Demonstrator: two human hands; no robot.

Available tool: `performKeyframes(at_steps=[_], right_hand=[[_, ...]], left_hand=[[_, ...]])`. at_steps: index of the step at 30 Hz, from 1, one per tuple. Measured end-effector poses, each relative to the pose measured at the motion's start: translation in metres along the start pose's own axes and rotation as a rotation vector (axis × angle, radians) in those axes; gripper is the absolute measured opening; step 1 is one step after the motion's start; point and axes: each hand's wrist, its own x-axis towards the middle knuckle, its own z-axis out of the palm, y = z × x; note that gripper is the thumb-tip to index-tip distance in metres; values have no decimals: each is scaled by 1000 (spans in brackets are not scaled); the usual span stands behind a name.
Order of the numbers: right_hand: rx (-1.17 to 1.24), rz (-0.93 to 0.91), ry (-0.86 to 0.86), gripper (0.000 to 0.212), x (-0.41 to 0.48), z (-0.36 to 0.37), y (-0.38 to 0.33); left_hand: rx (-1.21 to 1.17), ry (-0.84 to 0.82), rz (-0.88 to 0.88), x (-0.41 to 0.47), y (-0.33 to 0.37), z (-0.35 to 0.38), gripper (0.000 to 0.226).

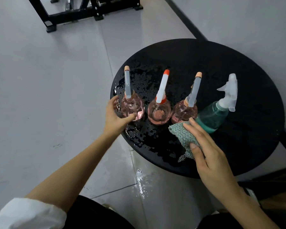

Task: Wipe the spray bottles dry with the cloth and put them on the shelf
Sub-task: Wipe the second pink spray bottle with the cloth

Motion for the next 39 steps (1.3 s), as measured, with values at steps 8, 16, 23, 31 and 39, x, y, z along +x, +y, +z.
performKeyframes(at_steps=[8, 16, 23, 31, 39], right_hand=[[5, -15, 17, 49, -2, -3, -4], [24, 2, 16, 52, -5, -5, -3], [35, -3, 1, 51, -5, -2, 0], [40, 0, -19, 51, -4, -1, 2], [39, 10, 0, 49, -7, -4, 1]], left_hand=[[133, -141, 294, -33, 22, 41, 38], [320, -292, 298, -3, 16, 70, 92], [425, -253, 319, -12, 0, 68, 98], [235, -331, 250, -10, -3, 65, 84], [58, -521, 73, 5, -2, 57, 88]])
